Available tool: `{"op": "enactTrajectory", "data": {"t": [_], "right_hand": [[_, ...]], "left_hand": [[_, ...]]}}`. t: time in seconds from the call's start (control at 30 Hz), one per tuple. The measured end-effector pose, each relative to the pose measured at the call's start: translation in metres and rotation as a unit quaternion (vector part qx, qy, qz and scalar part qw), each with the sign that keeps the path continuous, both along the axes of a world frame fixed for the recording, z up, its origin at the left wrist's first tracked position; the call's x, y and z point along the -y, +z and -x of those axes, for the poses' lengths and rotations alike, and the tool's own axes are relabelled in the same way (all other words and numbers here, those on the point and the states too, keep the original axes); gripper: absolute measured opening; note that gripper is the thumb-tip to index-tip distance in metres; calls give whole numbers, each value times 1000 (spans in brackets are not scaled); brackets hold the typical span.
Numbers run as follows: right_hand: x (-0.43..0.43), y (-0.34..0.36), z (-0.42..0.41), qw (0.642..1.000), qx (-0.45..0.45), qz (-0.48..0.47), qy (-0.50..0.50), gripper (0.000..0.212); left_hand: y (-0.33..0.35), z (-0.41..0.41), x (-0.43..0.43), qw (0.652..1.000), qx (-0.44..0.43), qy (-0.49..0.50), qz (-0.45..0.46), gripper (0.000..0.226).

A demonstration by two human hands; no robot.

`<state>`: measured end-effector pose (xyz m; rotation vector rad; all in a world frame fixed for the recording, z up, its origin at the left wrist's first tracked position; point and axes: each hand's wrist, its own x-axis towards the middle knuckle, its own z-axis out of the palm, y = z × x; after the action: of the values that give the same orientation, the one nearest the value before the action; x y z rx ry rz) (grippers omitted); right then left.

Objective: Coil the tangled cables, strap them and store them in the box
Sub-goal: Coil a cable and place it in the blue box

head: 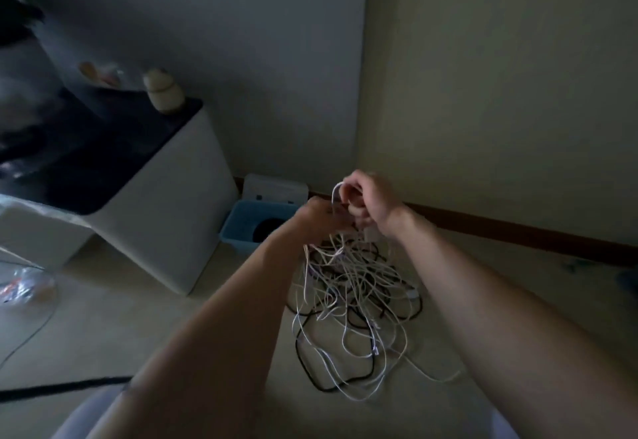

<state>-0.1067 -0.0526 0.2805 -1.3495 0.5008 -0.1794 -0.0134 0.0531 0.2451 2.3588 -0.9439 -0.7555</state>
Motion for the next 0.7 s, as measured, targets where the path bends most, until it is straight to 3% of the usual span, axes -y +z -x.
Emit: {"op": "enactTrajectory", "data": {"t": [0.1,0.23,0.37,0.43,0.53,0.6,0.7], "right_hand": [[2,49,8,998,50,-8,-25,40],[11,99,36,995,74,-56,-40,35],[20,108,69,995,26,92,-20,27],[25,99,80,993,14,110,-28,25],[30,81,86,996,29,32,-75,25],[32,76,82,992,40,-9,-120,24],[35,75,80,991,46,0,-128,22]], "left_hand": [[43,5,-2,995,-49,42,79,23],[91,11,-12,972,-27,123,200,52],[110,13,-17,911,-126,195,341,33],[106,19,-14,914,-129,184,339,28],[96,30,-3,919,-155,148,332,27],[94,35,4,904,-217,133,343,35],[96,38,6,875,-297,135,358,33]]}}
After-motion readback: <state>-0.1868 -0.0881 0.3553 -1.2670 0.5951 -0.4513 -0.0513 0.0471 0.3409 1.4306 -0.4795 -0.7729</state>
